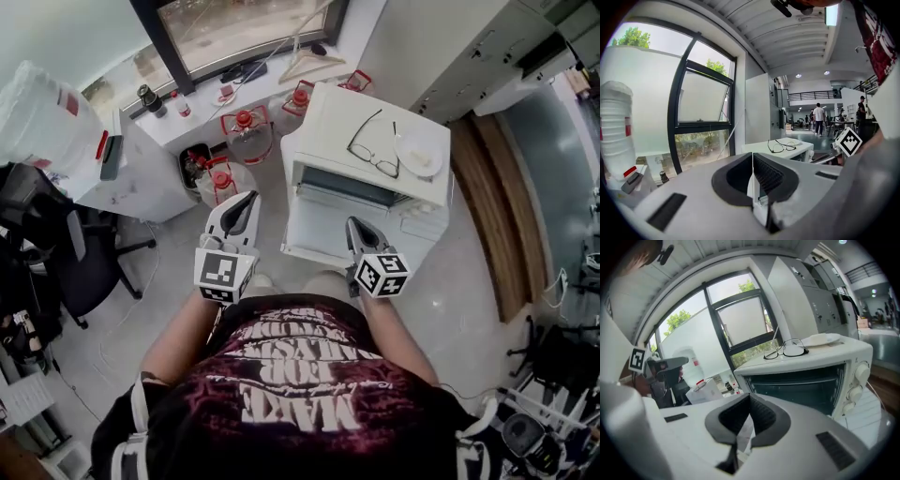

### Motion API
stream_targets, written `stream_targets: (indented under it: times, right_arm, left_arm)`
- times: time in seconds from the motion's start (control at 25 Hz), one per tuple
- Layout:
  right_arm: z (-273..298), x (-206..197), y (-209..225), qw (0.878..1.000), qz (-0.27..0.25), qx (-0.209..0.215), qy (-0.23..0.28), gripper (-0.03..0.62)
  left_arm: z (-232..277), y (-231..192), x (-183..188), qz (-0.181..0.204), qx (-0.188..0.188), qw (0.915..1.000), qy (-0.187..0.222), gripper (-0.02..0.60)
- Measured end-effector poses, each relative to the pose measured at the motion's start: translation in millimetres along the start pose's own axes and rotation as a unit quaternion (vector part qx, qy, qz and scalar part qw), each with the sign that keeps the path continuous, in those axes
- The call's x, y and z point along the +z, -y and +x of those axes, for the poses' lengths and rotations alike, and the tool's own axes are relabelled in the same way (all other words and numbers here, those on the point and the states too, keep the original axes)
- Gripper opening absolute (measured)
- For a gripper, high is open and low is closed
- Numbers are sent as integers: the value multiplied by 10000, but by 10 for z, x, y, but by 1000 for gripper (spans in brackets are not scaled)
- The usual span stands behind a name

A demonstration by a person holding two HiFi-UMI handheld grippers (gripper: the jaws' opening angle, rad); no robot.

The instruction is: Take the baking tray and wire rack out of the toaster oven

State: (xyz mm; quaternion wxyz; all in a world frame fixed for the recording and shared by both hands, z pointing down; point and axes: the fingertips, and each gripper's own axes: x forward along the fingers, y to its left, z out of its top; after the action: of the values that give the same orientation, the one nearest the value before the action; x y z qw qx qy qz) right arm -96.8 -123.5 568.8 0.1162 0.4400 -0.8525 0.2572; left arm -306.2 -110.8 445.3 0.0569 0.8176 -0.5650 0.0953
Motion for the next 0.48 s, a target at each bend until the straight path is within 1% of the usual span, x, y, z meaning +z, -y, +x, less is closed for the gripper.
stream_targets:
  times: [0.08,0.2,0.32,0.48]
  right_arm:
    - [45,13,17,9985,500,-165,172,3]
    - [60,-29,140,9921,1122,-454,321,3]
    - [107,-63,310,9850,1512,-694,446,3]
    - [274,-53,541,9771,1904,-765,560,5]
  left_arm:
    - [6,-41,-57,-7,-206,9998,-37,11]
    - [25,-66,-162,-83,-401,9990,-151,10]
    - [104,-107,-217,-118,-532,9983,-204,11]
    - [245,-142,-171,-55,-552,9982,-223,10]
